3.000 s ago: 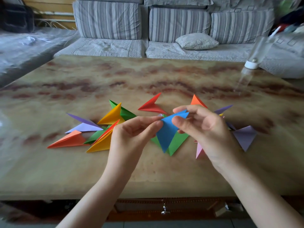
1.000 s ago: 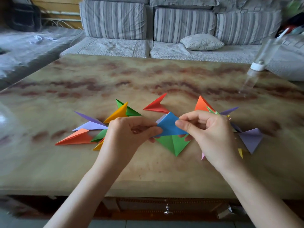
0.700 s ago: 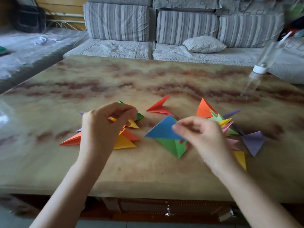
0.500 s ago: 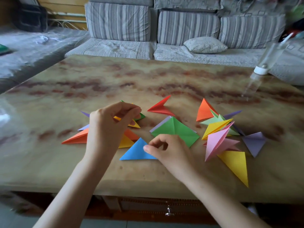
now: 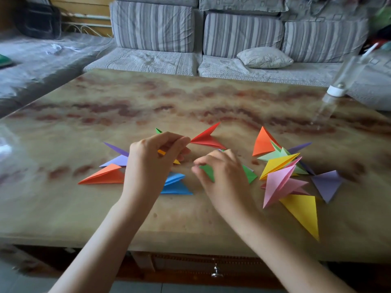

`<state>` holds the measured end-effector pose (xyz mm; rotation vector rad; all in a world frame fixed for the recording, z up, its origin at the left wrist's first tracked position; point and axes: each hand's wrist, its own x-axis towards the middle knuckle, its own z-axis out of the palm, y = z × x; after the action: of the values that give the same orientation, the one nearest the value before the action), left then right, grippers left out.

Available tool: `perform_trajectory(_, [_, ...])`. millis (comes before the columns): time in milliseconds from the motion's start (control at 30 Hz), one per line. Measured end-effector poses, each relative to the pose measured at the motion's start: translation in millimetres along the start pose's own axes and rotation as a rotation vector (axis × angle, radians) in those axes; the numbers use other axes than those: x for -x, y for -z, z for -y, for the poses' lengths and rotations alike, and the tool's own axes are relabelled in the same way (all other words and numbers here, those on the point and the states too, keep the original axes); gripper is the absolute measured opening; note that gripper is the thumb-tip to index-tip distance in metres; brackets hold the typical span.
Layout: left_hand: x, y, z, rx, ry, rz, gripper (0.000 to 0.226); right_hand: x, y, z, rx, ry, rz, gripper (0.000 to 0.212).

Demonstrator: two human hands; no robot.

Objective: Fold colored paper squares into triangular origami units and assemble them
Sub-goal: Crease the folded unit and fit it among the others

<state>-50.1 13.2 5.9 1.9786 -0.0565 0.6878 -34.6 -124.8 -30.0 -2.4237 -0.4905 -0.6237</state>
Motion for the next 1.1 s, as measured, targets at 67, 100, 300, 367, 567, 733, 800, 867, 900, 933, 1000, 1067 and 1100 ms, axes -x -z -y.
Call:
perform_trajectory(67, [1,-2,1,-0.006,0.001,0.014,0.011,-2,18,-17,0.022,0.022,0.052,0.033])
perform_trajectory(100, [1,-2,1,-0.008,-0.002,0.017,0.011,-2,27,-21,0.048,0.014,0.129,0.042])
perform_trajectory(300, [2,-7,-1,0.013,0.001,0.027,0.010,14,50,-32,0.242,-0.010,0.453,0.068])
perform_trajectory(367, [4,-8,0,0.009,0.010,0.048,0.011,16,50,-29,0.214,-0.030,0.430,0.056])
perform_trajectory(567, [6,-13,4,-0.007,0.023,0.115,0.013,19,49,-33,0.171,-0.060,0.114,0.020])
perform_trajectory(733, [11,-21,0,0.068,0.085,0.181,0.021,7,52,-23,0.155,-0.011,-0.394,0.015])
perform_trajectory(800, [13,-24,-5,0.217,0.184,0.232,0.037,8,52,-22,0.174,0.045,-0.461,0.016])
perform_trajectory(867, [14,-26,-9,0.422,0.329,0.308,0.045,12,48,-23,0.180,0.133,-0.454,0.018])
perform_trajectory(900, [14,-27,-11,0.507,0.389,0.340,0.047,14,45,-22,0.173,0.191,-0.437,0.018])
perform_trajectory(933, [14,-27,-12,0.562,0.427,0.363,0.047,16,42,-22,0.155,0.250,-0.412,0.018])
perform_trajectory(1000, [12,-27,-12,0.627,0.466,0.378,0.048,20,36,-20,0.110,0.344,-0.338,0.018])
perform_trajectory(1067, [10,-26,-9,0.637,0.485,0.329,0.046,22,34,-19,0.096,0.395,-0.256,0.018])
perform_trajectory(1100, [9,-25,-7,0.639,0.489,0.292,0.038,23,33,-21,0.094,0.412,-0.225,0.018])
